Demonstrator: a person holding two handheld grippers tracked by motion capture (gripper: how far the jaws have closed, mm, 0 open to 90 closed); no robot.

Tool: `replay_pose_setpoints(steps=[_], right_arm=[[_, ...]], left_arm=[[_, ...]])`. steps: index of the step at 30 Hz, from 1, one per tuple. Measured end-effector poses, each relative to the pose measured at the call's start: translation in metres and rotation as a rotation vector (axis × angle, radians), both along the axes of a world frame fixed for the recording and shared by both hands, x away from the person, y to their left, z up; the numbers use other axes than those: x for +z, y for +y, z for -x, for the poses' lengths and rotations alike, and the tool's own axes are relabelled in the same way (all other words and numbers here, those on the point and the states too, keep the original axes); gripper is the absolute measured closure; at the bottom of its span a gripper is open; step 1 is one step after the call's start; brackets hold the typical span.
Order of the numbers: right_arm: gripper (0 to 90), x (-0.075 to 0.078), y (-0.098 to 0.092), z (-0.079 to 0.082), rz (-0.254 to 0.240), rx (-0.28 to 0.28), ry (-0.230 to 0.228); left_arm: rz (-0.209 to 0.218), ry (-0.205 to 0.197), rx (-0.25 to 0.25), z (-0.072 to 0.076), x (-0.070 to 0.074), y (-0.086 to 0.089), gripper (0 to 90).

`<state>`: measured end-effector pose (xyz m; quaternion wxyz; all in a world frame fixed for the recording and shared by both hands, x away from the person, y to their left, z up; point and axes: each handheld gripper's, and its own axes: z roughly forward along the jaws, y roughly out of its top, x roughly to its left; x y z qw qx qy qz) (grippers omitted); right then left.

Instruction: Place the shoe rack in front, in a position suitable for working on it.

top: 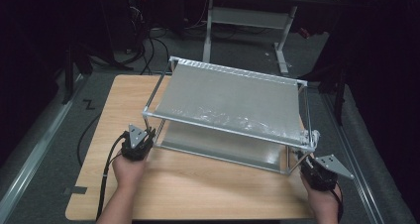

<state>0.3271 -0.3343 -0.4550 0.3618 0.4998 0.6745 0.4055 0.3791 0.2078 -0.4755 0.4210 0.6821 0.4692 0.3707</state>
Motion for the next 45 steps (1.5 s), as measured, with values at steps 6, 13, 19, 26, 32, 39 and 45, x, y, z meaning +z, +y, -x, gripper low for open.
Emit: replay_pose_setpoints(steps=[6, 13, 19, 26, 32, 39, 45], right_arm=[[79.7, 0.0, 0.005, -0.005, -0.005, 0.009, 0.002], [79.5, 0.0, 0.007, -0.004, 0.0, 0.018, 0.007], [79.6, -0.002, 0.011, -0.001, -0.009, 0.034, 0.017], [79.5, -0.006, 0.037, 0.003, -0.03, 0.116, 0.034], [79.4, -0.005, 0.073, 0.008, -0.027, 0.192, 0.035], [79.3, -0.007, 0.124, 0.018, -0.025, 0.289, 0.043], [79.1, -0.01, 0.16, 0.033, 0.015, 0.402, 0.042]], left_arm=[[0.001, 0.005, 0.01, -0.021, 0.001, 0.001, 78.7], [0.024, -0.015, 0.016, -0.001, 0.002, 0.01, 53.5], [-0.017, 0.007, -0.032, 0.039, -0.004, 0.01, 47.0], [0.037, -0.014, -0.115, 0.093, -0.01, -0.008, 47.8], [0.092, 0.0, -0.169, 0.11, -0.013, -0.021, 49.6], [0.073, -0.005, -0.224, 0.114, -0.013, -0.032, 52.5], [0.105, -0.028, -0.257, 0.118, -0.007, -0.034, 52.3]])
